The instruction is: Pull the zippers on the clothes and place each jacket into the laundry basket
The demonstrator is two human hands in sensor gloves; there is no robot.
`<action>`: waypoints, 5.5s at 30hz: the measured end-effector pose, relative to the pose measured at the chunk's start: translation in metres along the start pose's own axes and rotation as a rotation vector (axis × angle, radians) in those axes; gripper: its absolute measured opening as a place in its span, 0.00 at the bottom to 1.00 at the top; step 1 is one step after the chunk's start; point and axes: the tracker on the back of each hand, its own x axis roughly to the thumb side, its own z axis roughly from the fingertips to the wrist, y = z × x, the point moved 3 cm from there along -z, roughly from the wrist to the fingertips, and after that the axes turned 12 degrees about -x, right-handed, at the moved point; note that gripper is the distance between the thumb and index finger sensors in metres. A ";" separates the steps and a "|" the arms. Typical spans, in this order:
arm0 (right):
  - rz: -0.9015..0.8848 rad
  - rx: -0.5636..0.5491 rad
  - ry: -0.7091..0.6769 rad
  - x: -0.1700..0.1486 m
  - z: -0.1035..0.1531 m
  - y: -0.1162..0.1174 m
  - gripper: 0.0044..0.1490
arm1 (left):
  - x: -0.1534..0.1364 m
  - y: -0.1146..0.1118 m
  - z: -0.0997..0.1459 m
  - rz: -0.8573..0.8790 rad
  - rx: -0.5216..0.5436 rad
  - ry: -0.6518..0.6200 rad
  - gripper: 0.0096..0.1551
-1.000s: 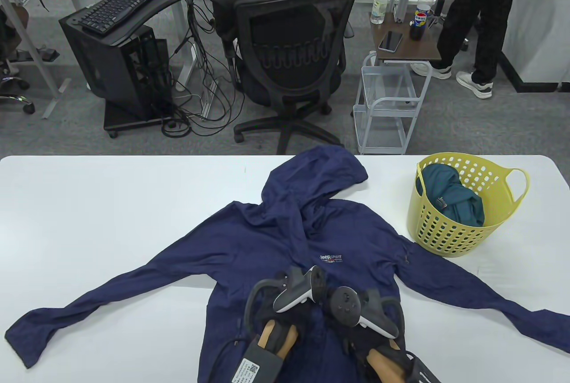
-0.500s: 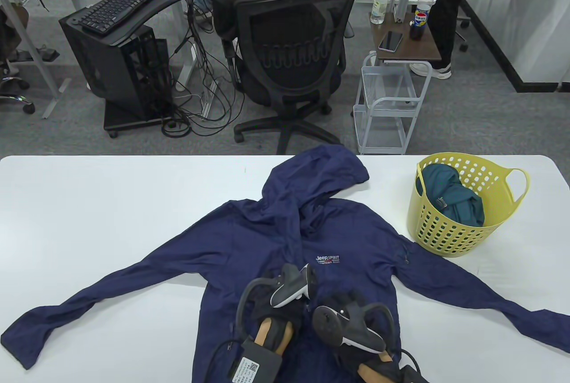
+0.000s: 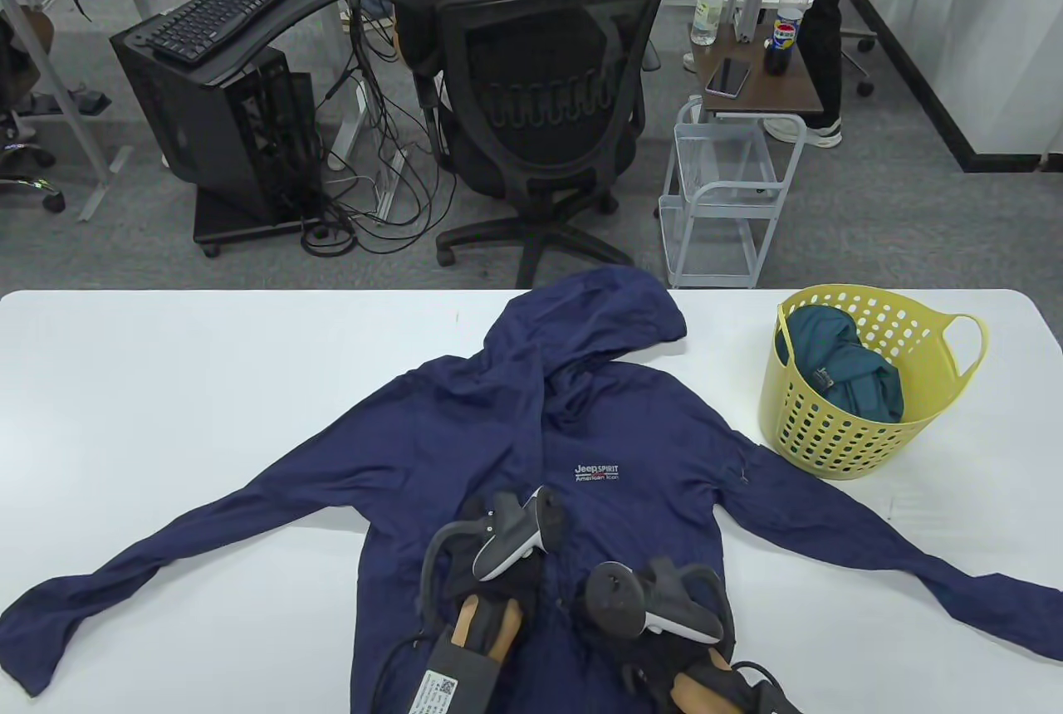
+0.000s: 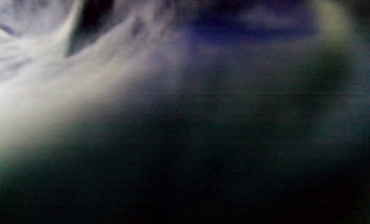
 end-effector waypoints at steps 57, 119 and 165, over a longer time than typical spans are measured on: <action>0.034 -0.121 0.167 -0.023 -0.008 0.001 0.28 | 0.017 0.010 0.036 0.045 0.148 -0.094 0.31; 0.073 -0.067 0.019 -0.001 0.005 -0.012 0.27 | 0.020 -0.022 0.002 -0.057 -0.030 -0.071 0.32; -0.249 -0.430 0.778 -0.201 0.054 -0.059 0.36 | -0.211 0.070 0.003 0.517 0.120 0.301 0.43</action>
